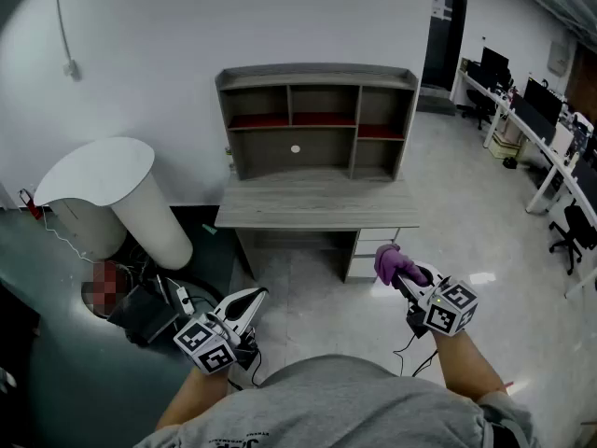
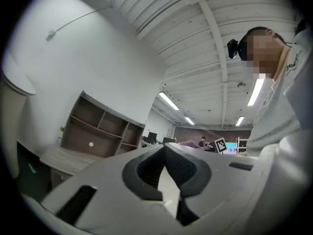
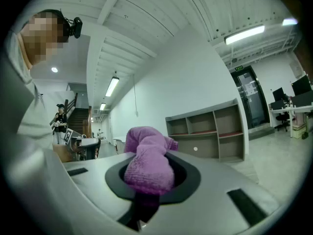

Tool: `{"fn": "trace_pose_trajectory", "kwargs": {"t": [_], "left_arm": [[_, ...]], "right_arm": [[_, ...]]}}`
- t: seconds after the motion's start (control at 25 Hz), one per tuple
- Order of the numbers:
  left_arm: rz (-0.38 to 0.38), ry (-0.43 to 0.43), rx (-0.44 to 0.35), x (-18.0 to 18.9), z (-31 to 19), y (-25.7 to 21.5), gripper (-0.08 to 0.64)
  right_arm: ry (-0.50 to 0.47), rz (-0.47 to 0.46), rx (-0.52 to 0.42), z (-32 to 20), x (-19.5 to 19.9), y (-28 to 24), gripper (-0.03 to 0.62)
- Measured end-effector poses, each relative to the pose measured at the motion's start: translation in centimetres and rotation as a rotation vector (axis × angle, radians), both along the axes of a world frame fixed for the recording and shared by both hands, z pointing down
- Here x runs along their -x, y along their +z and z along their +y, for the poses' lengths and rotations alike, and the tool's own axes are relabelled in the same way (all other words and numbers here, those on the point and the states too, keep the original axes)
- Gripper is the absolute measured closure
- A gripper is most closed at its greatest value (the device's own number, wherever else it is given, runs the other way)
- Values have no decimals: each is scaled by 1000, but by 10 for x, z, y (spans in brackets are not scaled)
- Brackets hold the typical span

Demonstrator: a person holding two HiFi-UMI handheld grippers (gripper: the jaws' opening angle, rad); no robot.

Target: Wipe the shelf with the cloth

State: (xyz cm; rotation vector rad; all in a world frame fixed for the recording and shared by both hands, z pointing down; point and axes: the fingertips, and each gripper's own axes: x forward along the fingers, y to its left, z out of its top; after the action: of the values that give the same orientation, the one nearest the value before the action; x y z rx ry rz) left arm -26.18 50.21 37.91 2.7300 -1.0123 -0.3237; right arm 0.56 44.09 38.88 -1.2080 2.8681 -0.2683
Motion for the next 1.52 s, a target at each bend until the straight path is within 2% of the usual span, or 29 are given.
{"fn": "trace_pose_trajectory", "kwargs": {"t": [0.4, 0.6, 0.72, 1.0, 1.16, 1.28, 1.52], "left_arm": [[-1, 2, 8, -8, -9, 3, 546], [-25, 1, 5, -26, -20, 6, 546], [-16, 2, 3, -55, -30, 6, 546], [7, 65, 6, -157, -54, 8, 546], [14, 90, 11, -192, -74, 7, 546], [-6, 93, 23, -199, -96, 11, 546], [0, 97, 43, -183, -167, 25, 546]], "right_arm": [[-16, 15, 0, -7, 0, 6, 528], [-21, -12, 20, -17, -15, 7, 525], [-39, 6, 31, -22, -38, 10, 525], [-77, 51, 50, -31, -116, 18, 523], [-109, 74, 56, -46, -137, 27, 523], [-127, 64, 70, -67, -140, 35, 523], [-130, 85, 92, -128, -125, 54, 523]]}}
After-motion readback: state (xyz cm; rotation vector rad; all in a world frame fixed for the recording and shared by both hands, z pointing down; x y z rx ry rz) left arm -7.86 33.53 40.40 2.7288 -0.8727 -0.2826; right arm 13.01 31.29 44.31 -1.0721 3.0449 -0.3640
